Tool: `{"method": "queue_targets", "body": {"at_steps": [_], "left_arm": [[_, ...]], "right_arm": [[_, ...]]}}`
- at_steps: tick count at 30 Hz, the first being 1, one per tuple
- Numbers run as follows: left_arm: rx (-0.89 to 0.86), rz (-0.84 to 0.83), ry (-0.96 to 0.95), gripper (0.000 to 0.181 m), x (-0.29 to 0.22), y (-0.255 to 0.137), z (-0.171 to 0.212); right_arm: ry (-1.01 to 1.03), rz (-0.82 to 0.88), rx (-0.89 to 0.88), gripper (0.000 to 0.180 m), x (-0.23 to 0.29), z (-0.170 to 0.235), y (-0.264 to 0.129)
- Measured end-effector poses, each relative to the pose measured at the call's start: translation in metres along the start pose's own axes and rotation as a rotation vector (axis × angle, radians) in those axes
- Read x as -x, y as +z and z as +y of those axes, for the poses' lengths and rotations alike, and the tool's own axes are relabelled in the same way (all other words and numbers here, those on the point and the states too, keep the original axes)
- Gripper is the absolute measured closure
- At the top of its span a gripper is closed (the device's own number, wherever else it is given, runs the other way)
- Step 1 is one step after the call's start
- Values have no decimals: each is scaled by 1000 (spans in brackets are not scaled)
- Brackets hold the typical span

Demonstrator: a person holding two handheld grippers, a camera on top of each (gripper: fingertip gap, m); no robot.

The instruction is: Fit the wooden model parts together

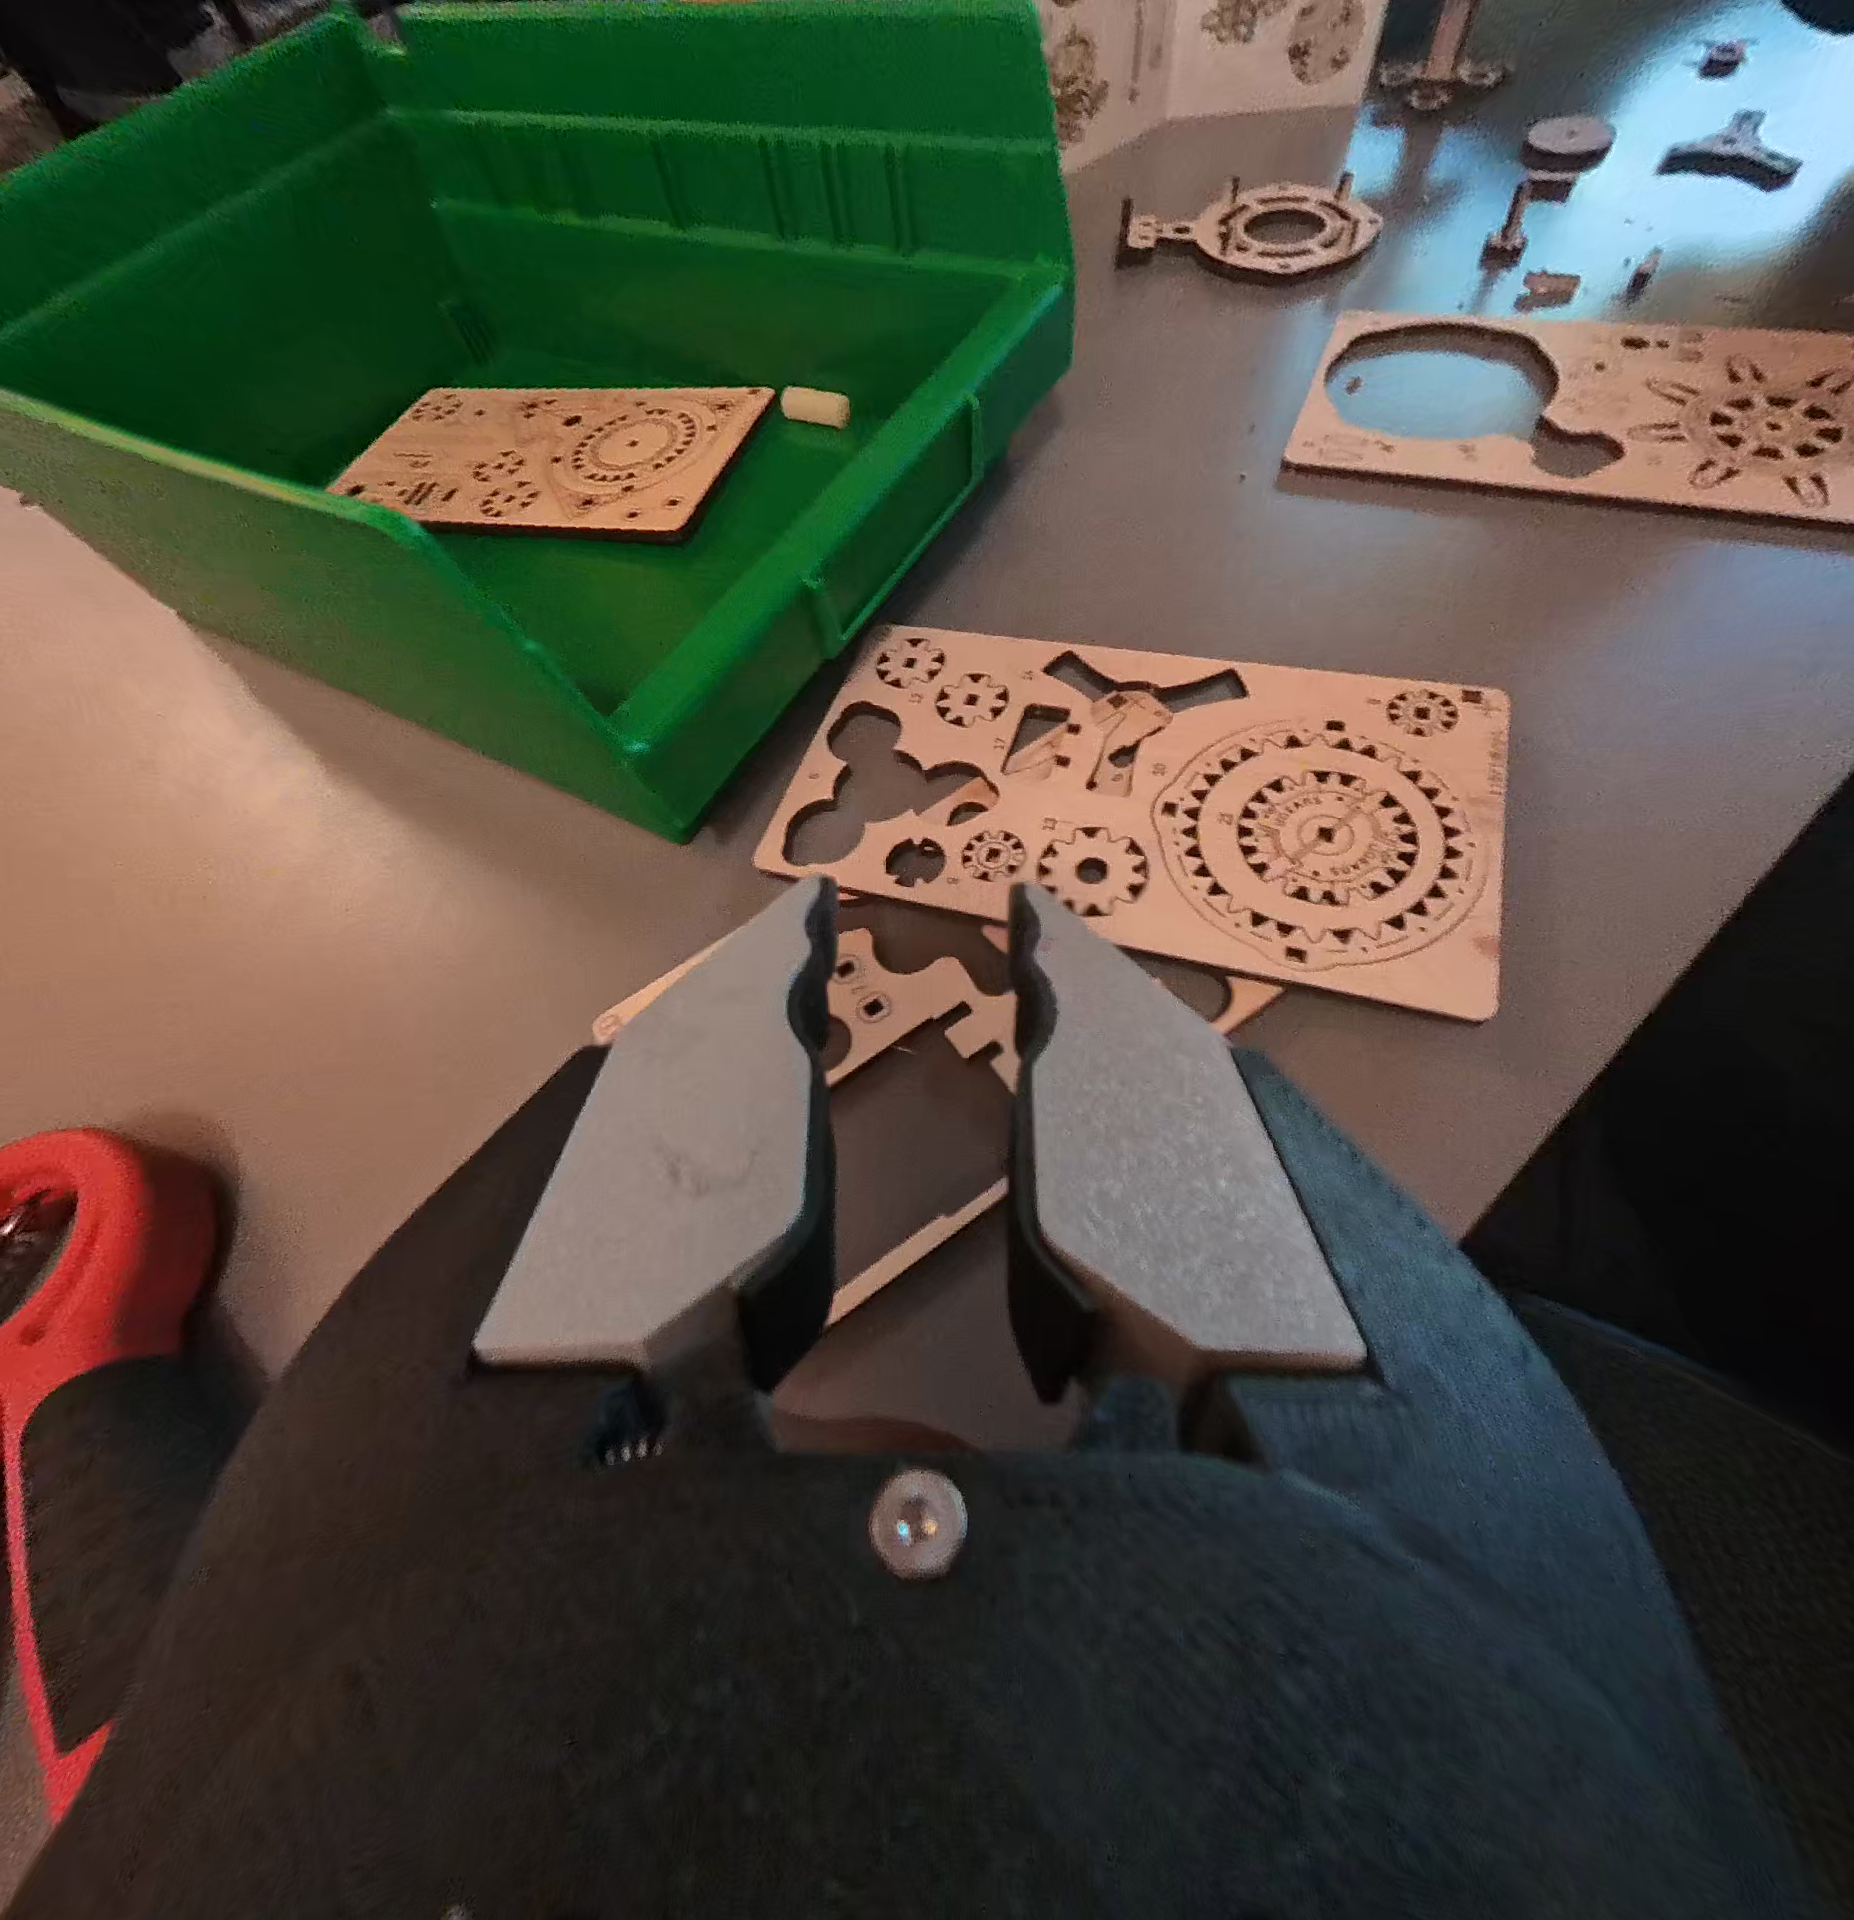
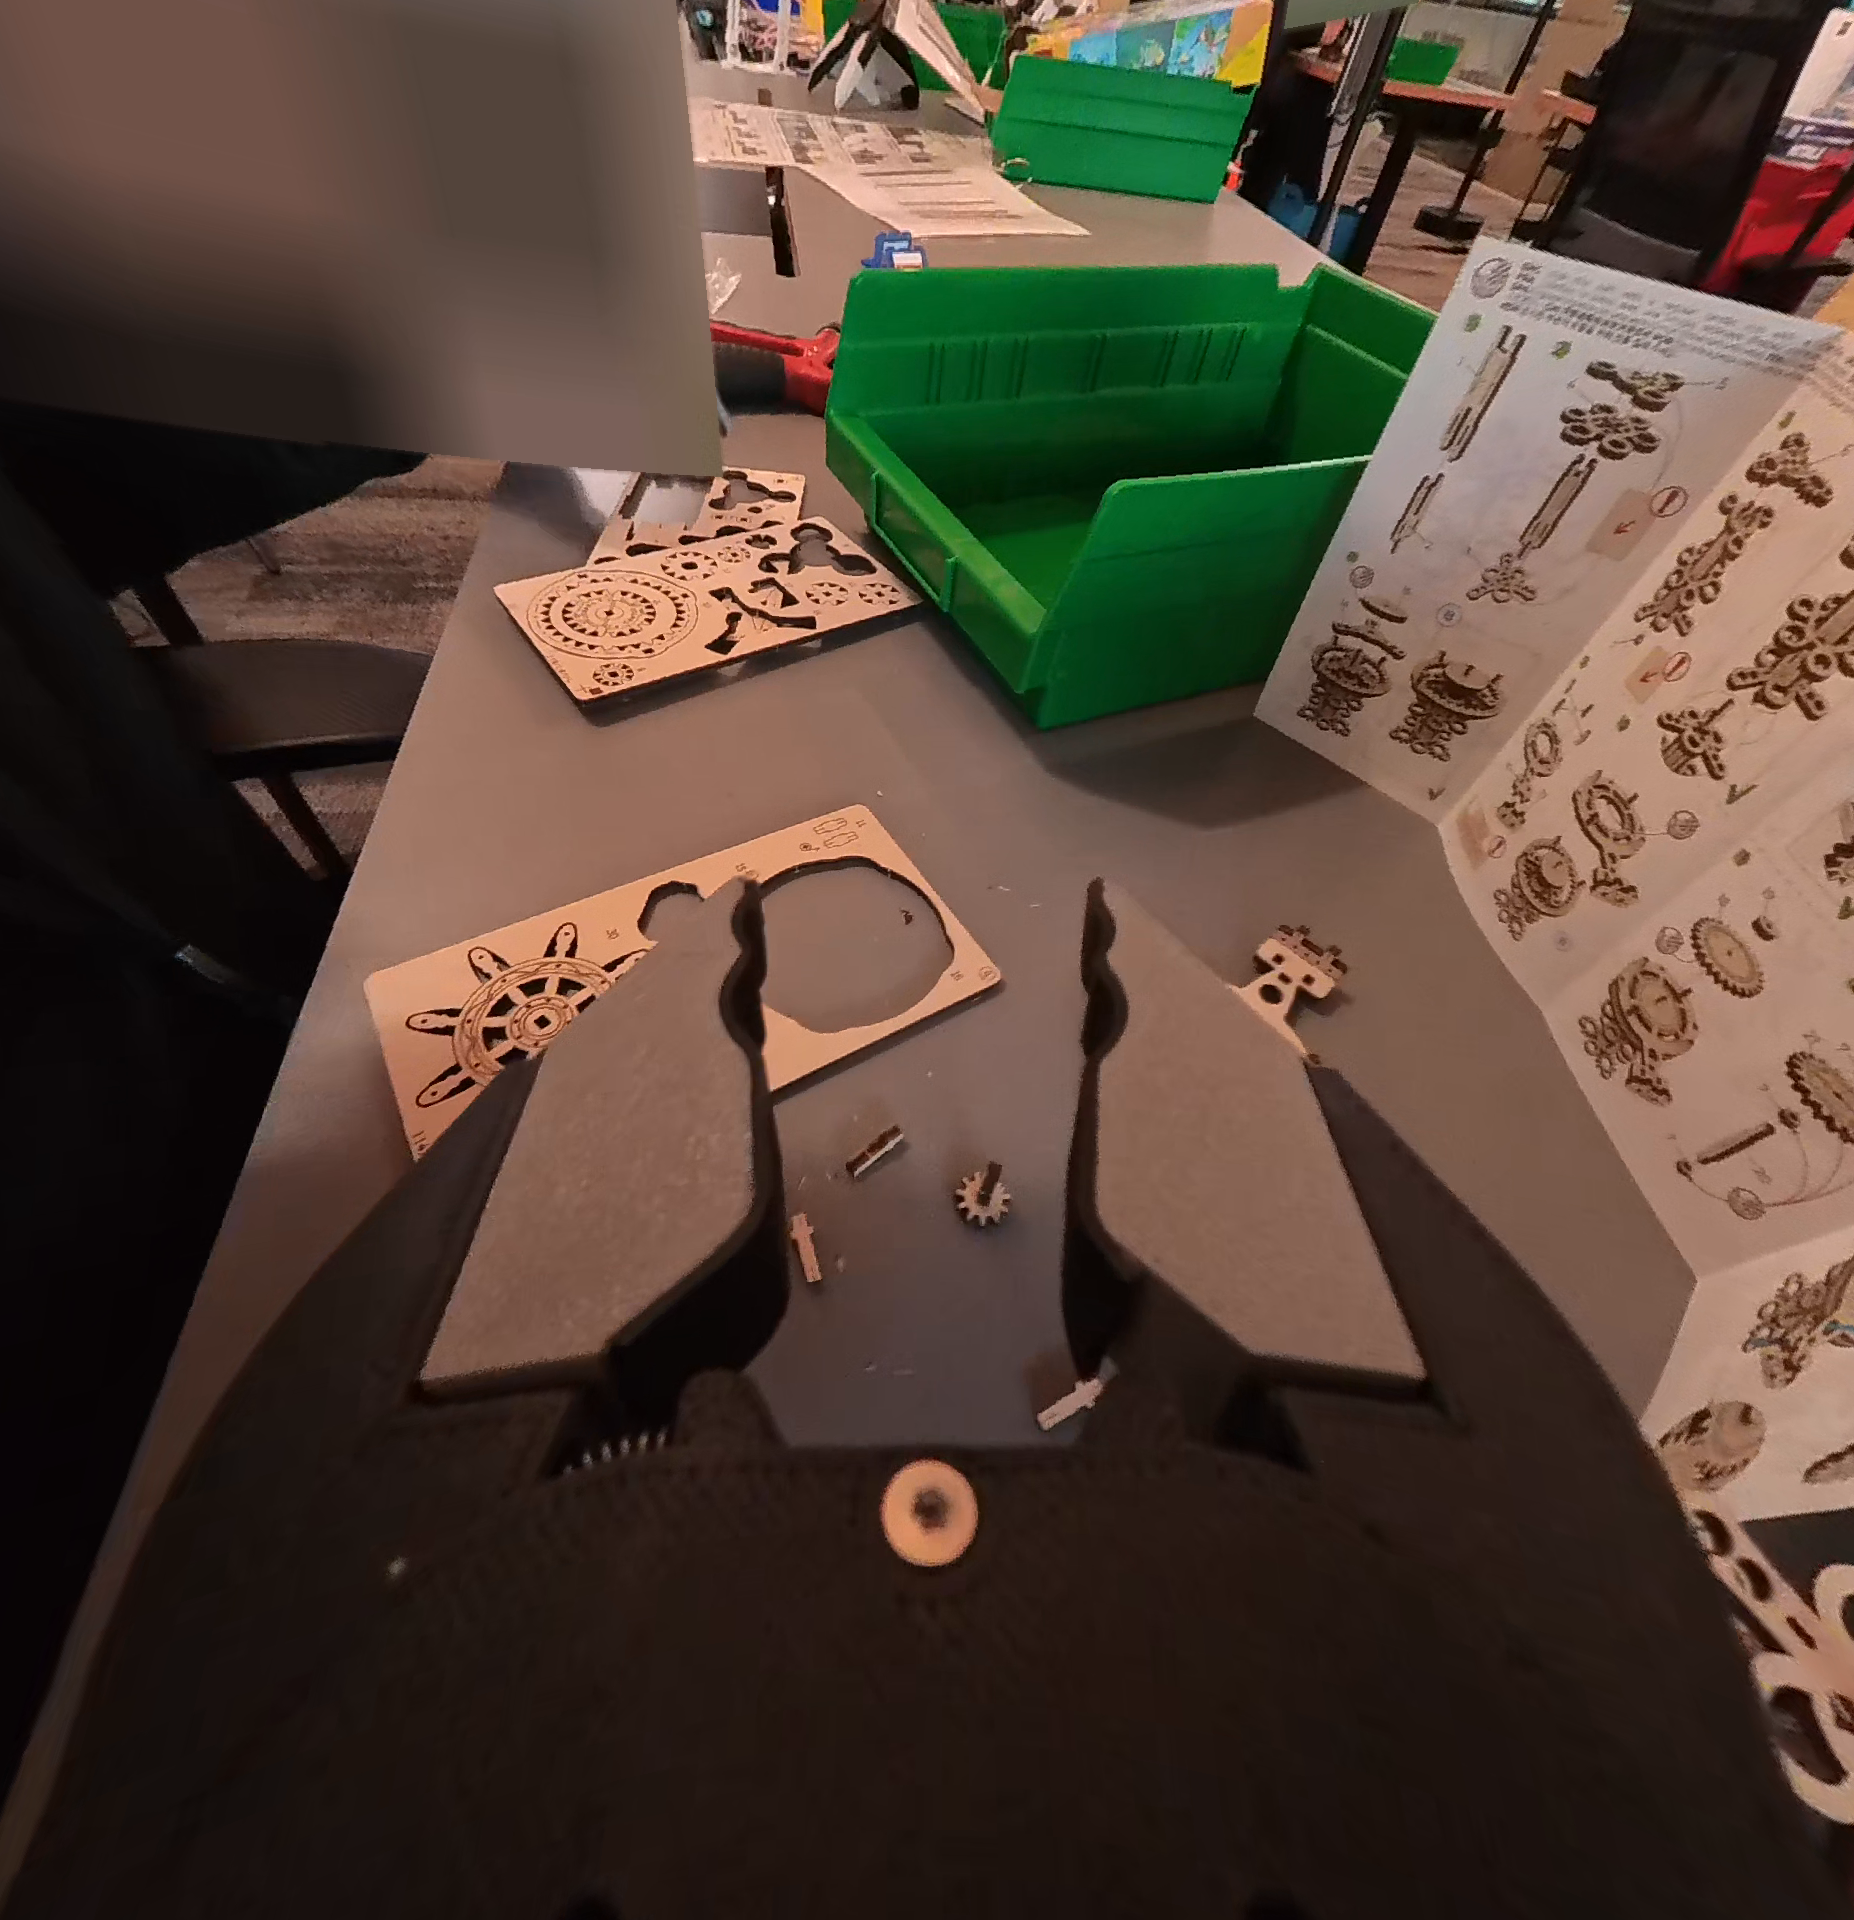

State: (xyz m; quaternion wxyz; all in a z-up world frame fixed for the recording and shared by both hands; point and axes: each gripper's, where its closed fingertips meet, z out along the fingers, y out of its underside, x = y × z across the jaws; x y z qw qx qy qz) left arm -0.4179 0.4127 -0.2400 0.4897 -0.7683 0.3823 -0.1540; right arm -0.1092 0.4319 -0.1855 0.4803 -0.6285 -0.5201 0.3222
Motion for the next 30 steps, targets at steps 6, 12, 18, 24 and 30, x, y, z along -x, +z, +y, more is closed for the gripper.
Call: {"method": "queue_targets", "body": {"at_steps": [6, 12, 18, 24, 30], "left_arm": [[21, -28, 43, 151, -2, 1, 3], [-24, -48, 2, 151, -9, -4, -8], [37, 18, 26, 138, -47, -6, -11], [127, 76, 77, 130, -86, 3, 1], [194, 40, 15, 135, -89, 17, 11]], "right_arm": [[6, 17, -33, 121, -3, -8, -7], [-39, -12, -26, 121, 10, -8, -16], [-47, -58, 34, 120, 20, 8, -14], [-73, -74, 63, 120, 28, 14, -16], [-59, -48, 29, 121, 24, 9, -21]]}}
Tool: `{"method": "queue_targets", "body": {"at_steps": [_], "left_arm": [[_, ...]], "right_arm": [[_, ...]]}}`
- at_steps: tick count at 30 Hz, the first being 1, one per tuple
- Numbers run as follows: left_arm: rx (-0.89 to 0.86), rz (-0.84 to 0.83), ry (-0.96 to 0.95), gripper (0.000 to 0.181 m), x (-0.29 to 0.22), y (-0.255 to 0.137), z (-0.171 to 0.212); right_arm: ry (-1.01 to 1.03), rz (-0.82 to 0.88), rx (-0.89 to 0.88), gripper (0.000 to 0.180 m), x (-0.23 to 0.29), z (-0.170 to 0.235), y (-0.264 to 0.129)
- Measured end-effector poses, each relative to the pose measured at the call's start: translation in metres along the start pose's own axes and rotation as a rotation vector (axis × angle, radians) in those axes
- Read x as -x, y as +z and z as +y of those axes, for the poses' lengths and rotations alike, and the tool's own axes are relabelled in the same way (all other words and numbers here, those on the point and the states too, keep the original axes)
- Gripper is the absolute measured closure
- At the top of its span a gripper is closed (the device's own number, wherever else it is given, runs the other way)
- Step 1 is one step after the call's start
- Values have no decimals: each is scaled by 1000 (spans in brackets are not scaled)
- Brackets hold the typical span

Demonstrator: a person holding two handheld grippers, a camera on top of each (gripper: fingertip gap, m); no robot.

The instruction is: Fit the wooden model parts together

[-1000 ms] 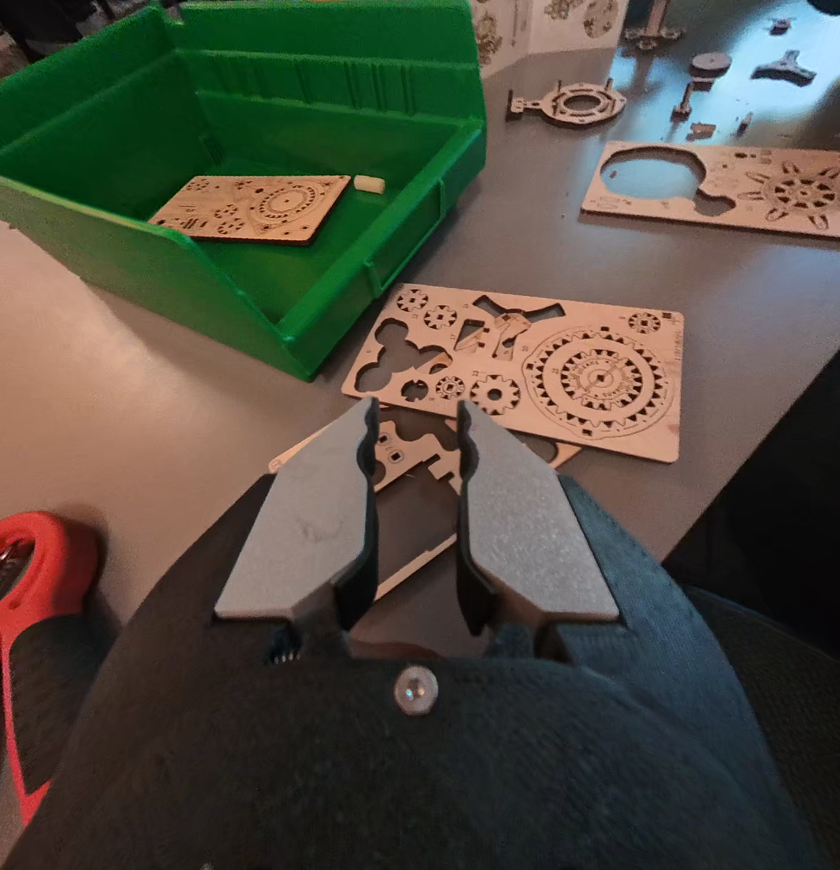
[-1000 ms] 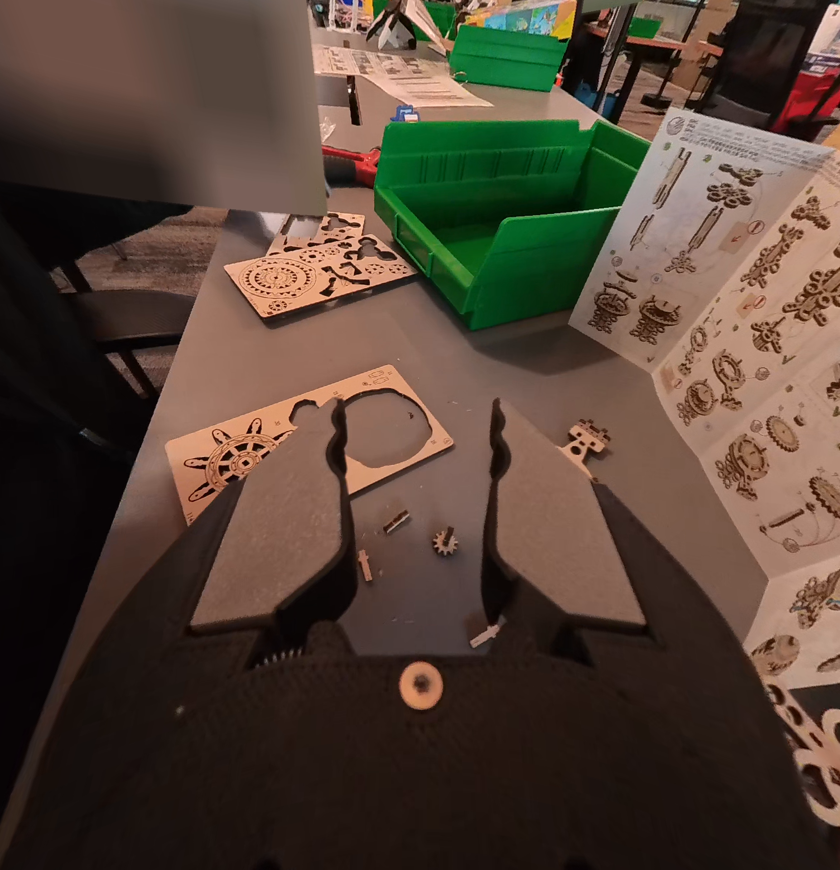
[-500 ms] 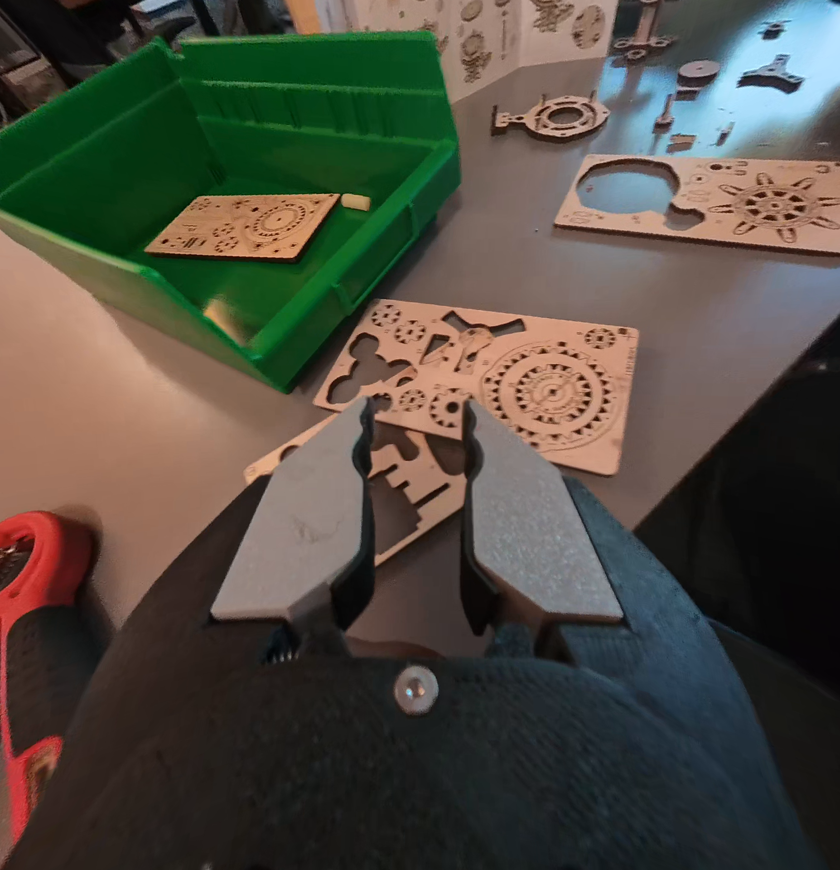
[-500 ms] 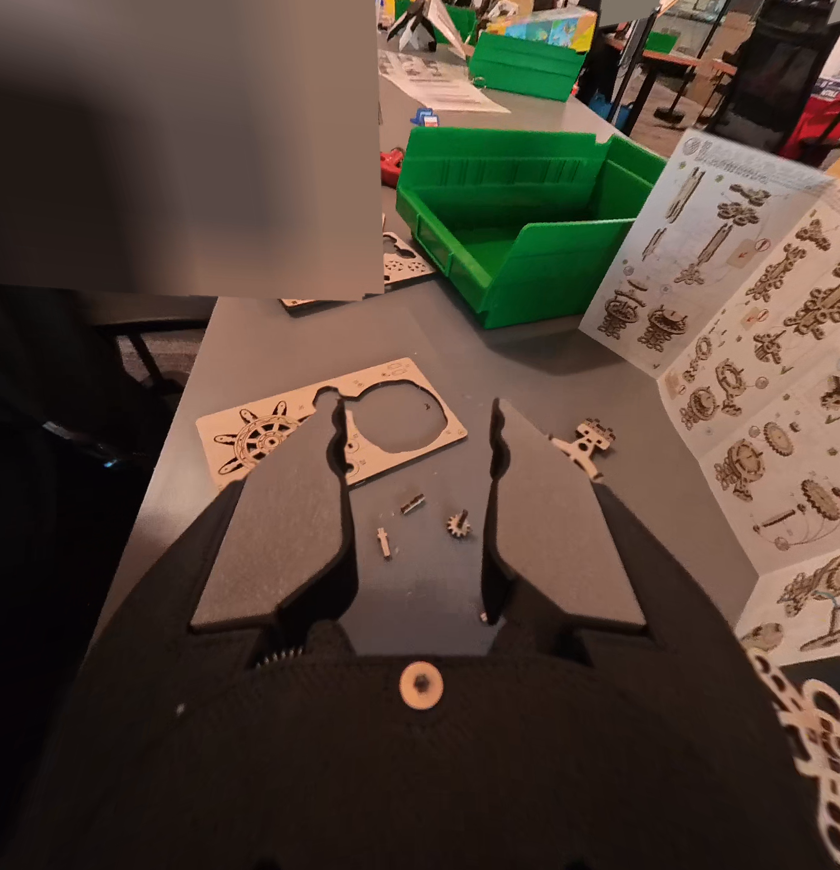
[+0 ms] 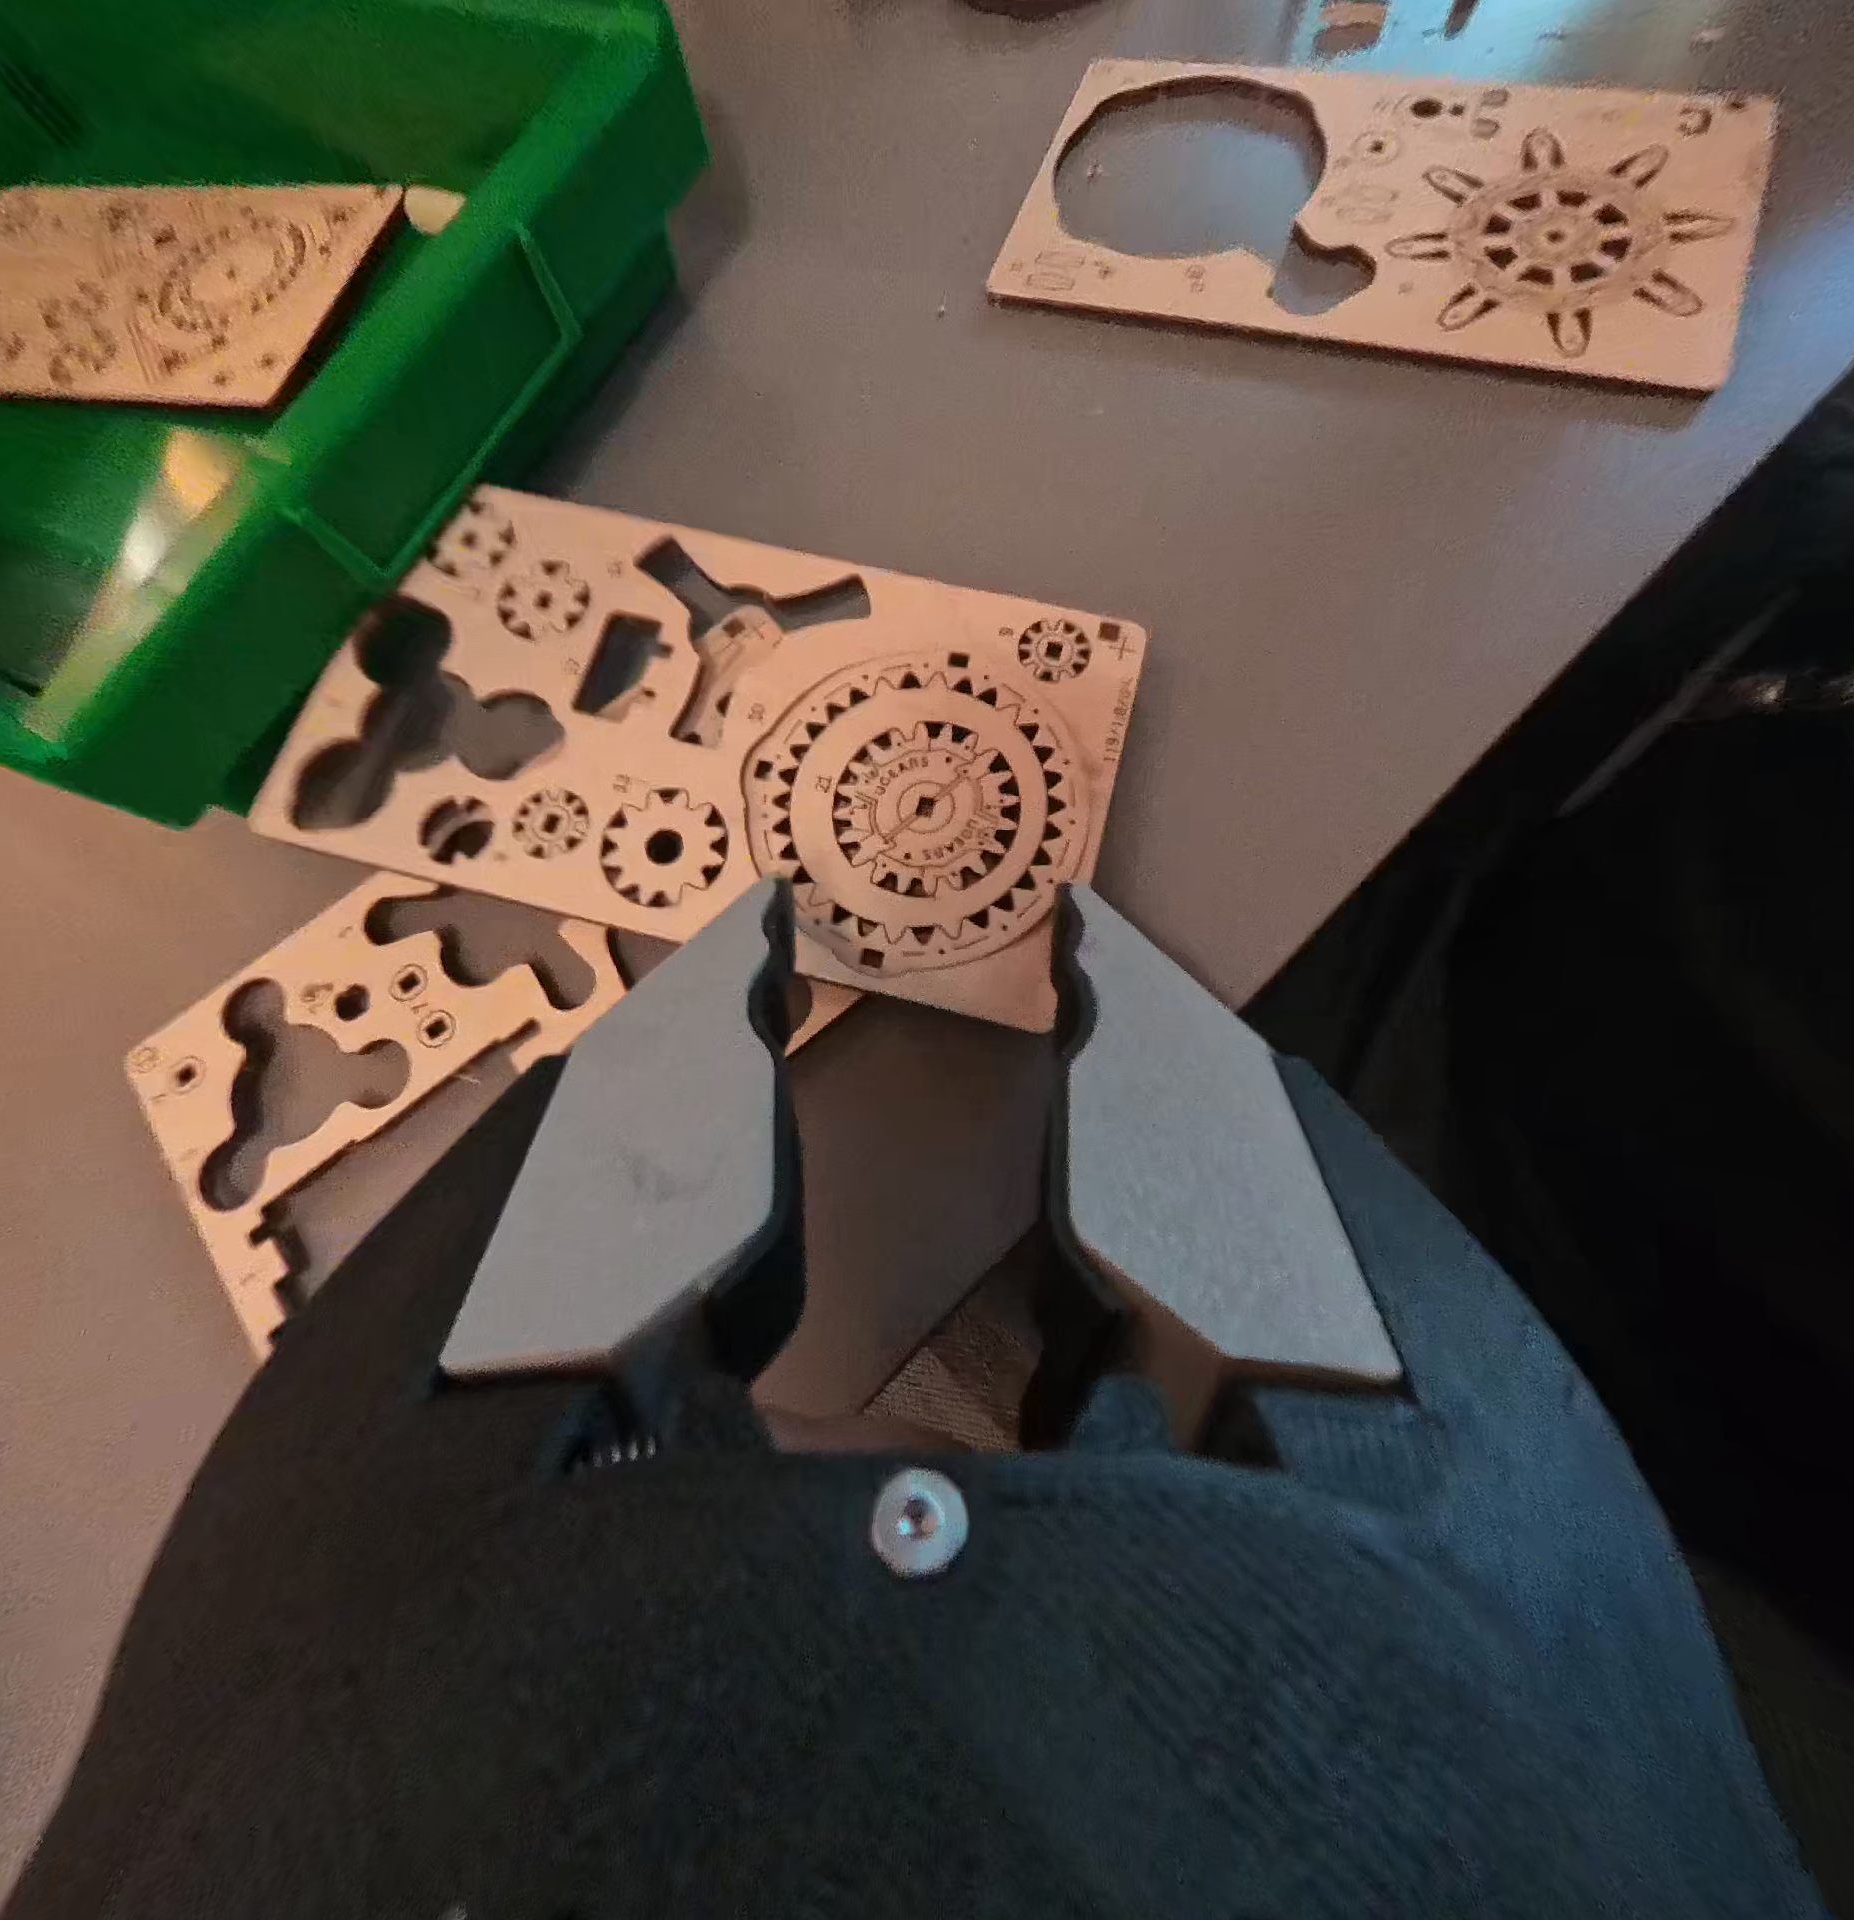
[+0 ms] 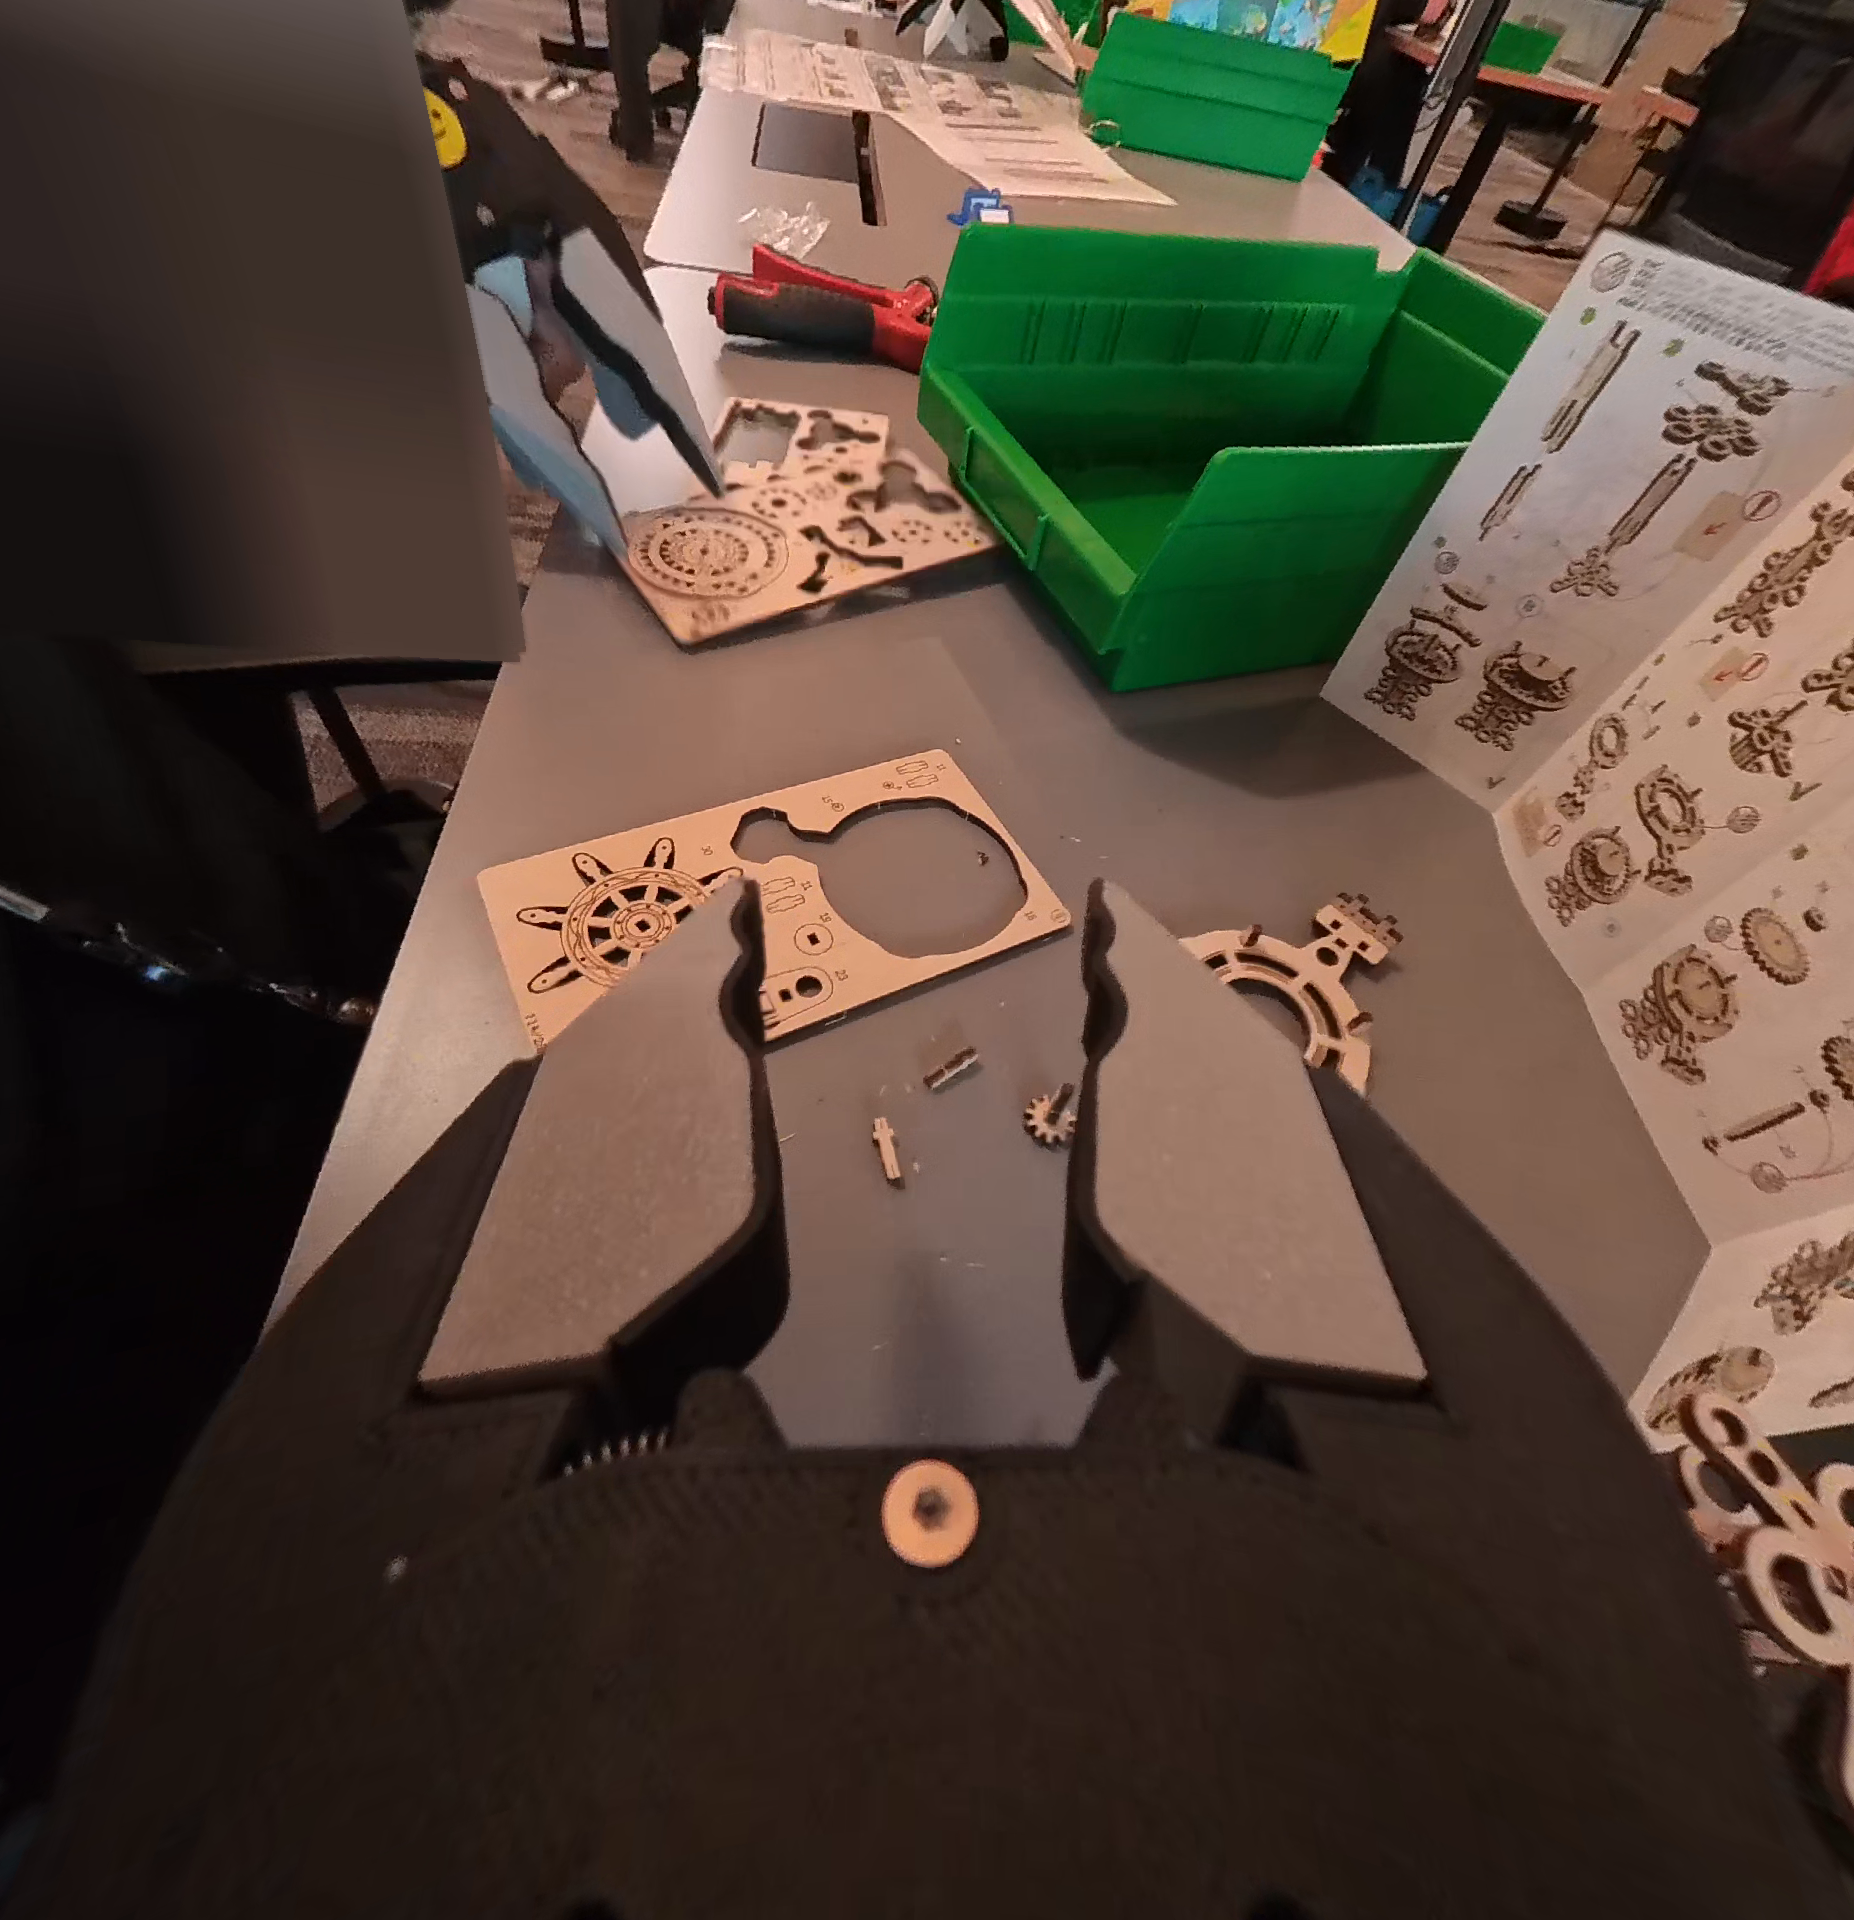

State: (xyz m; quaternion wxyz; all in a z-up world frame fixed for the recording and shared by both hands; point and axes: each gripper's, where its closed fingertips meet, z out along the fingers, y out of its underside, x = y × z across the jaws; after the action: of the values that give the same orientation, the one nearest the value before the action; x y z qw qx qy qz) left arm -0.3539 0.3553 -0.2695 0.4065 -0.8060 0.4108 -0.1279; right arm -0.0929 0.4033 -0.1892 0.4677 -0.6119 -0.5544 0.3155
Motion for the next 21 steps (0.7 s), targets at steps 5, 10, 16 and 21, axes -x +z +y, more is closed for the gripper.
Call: {"method": "queue_targets", "body": {"at_steps": [5, 10, 16, 21], "left_arm": [[-126, 170, -103, 152, -31, 10, -33], [6, 10, 38, 143, -4, -1, -14], [85, -176, -89, 138, 77, -52, 38], [110, -9, -58, 132, 73, -41, 49]], "right_arm": [[18, 15, -17, 121, -4, -2, -1], [55, -43, -23, 121, 7, -4, 10], [35, -293, 145, 103, 64, -34, 95], [-241, -327, 413, 97, 93, -27, 189]]}}
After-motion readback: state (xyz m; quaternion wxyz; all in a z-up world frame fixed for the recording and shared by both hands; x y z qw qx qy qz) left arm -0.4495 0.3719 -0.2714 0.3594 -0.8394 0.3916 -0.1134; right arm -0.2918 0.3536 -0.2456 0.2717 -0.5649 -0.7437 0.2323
